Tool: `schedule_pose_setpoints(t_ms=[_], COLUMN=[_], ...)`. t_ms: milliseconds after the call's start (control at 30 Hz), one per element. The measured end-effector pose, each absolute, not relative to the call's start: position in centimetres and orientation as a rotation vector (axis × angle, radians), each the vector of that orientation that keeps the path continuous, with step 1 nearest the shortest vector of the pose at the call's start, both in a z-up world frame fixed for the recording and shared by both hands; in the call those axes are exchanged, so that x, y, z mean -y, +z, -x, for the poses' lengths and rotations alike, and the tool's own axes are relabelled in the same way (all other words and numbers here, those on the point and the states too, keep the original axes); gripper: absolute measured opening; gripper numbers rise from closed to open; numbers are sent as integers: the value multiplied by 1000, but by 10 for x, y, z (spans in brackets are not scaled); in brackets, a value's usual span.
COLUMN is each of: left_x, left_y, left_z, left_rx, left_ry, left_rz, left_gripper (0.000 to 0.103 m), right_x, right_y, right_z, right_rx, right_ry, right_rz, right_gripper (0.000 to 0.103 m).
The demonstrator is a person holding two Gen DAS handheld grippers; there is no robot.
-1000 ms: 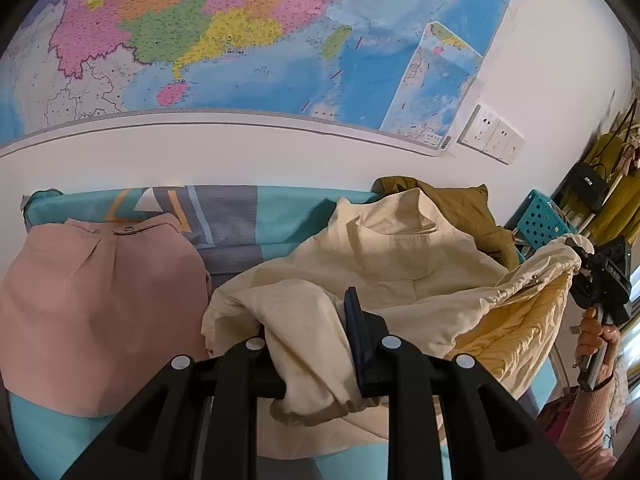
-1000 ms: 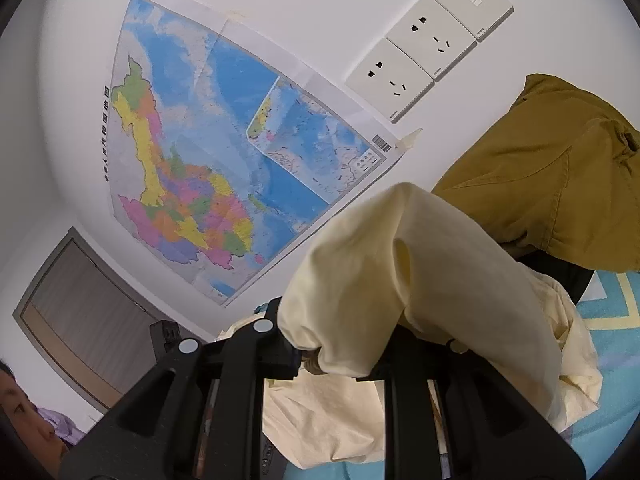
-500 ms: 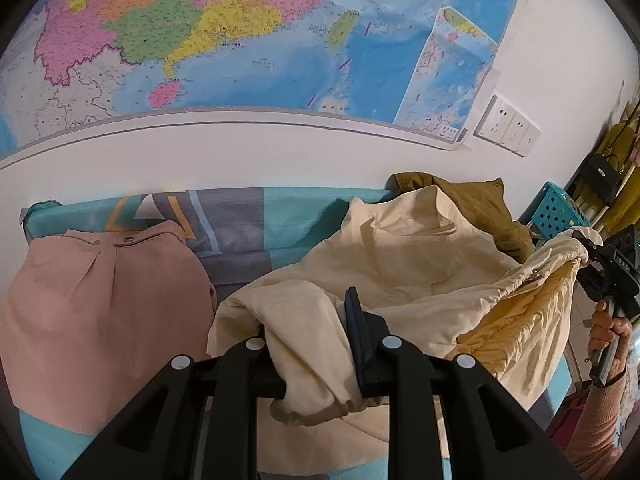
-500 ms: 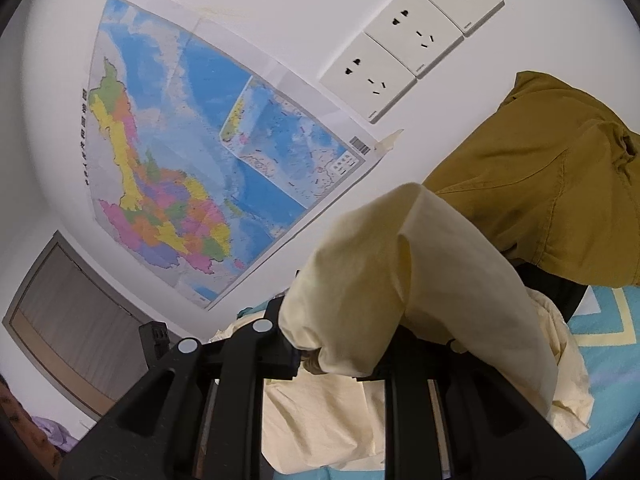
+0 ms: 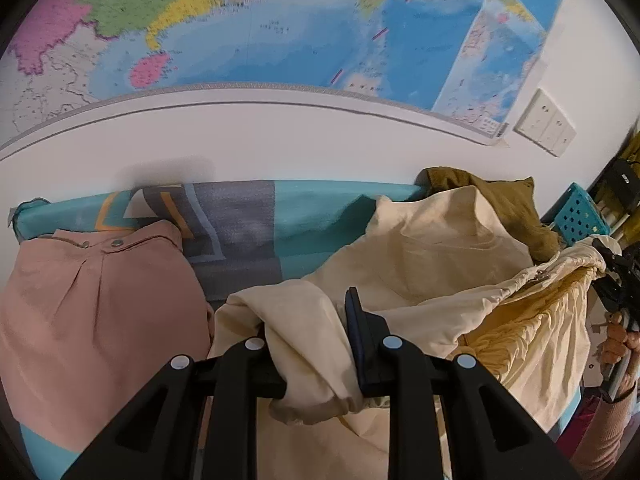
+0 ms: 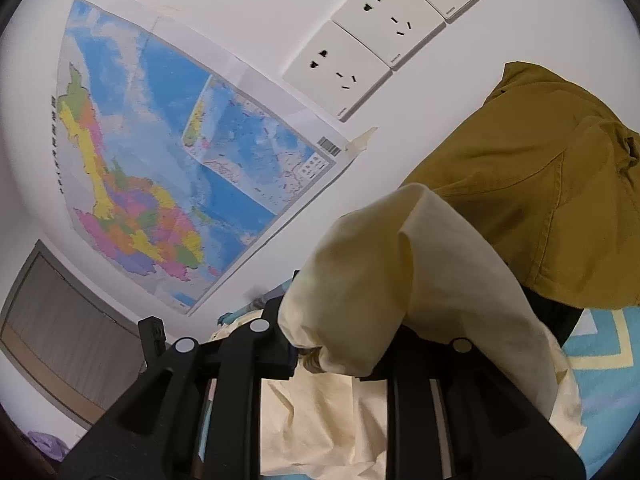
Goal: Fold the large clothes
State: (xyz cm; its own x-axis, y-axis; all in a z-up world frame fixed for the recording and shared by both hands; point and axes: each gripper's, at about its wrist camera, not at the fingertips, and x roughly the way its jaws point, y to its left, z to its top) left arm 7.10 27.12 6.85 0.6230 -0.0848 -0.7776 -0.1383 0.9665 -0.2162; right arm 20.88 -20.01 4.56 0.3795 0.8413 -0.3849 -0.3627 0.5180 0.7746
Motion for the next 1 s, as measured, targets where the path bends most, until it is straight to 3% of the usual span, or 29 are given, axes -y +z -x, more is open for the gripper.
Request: schedule_pose_setpoints(t_ms=[267,367,400,433,567,767,967,1000], left_x=[-276,-277,-278,-279,-281,-285,-287,-289], left_y=[53,44,41,37,25,19,18,18], left_z=[-110,-127,-132,-137,-150,-156,-157,-157], left_rx=[-960,-993,-1003,-1013,-1041,-1055,-1055,-1055], left_ry=[65,81,83,85,87,83,87,86], left_rz=[282,289,298,311,326,344,356,359], left_gripper=[21,21,21,21,21,23,23,24], right_x=[193,191,192,193,184,98,26,22], right_y=[37,36,37,39,52,63,21,15], right_z=[-228,-231,-230,-226,-196,-140,-128,-131], right_rx=[-891,-900,-895,-878,-830,-765,-769,-783], right_ry=[802,787,784,782,831,905,831,845], right_rz=[-647,-670,-680,-682,-585,-86,249,256], right_gripper=[27,45,59,66,70,83,80,61])
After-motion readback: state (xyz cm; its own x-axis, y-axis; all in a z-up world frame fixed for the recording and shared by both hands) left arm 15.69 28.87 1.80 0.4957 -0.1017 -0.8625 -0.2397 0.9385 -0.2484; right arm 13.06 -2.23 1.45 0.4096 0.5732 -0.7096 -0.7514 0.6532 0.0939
